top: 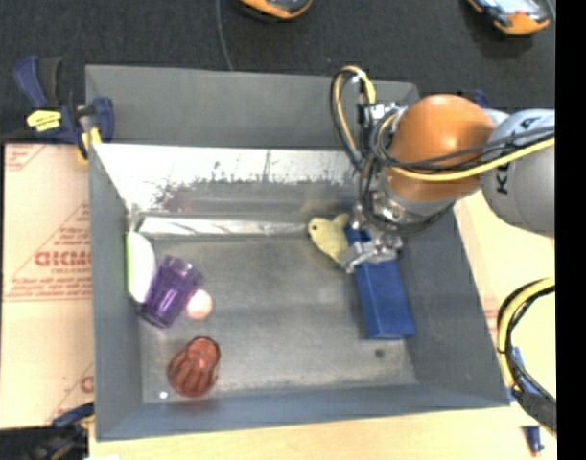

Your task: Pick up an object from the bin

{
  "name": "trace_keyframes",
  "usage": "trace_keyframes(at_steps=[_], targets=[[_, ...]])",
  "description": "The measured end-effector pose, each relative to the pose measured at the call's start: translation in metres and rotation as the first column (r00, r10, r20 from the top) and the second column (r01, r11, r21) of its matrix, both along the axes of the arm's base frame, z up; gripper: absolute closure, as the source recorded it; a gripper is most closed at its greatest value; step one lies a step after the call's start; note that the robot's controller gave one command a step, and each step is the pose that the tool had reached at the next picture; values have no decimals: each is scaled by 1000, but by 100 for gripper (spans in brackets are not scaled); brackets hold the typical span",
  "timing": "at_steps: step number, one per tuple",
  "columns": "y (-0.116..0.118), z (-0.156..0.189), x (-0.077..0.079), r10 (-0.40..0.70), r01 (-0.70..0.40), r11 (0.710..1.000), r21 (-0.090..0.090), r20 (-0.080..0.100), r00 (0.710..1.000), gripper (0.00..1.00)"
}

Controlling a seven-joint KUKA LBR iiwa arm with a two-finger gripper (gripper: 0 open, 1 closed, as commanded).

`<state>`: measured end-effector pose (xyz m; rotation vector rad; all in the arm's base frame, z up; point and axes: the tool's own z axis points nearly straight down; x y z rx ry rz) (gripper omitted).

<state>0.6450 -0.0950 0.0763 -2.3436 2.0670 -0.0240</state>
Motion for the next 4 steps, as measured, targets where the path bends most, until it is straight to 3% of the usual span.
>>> trace_keyframes(at_steps=[1, 2, 4], targets=[[0, 0, 0, -1, 1, 1000, 0, -1, 1000, 100], [0, 33, -3, -3, 3, 1000, 2, -11, 1000, 100], [0, 86, -2, -8, 8, 1000, 2, -4, 1000, 100]])
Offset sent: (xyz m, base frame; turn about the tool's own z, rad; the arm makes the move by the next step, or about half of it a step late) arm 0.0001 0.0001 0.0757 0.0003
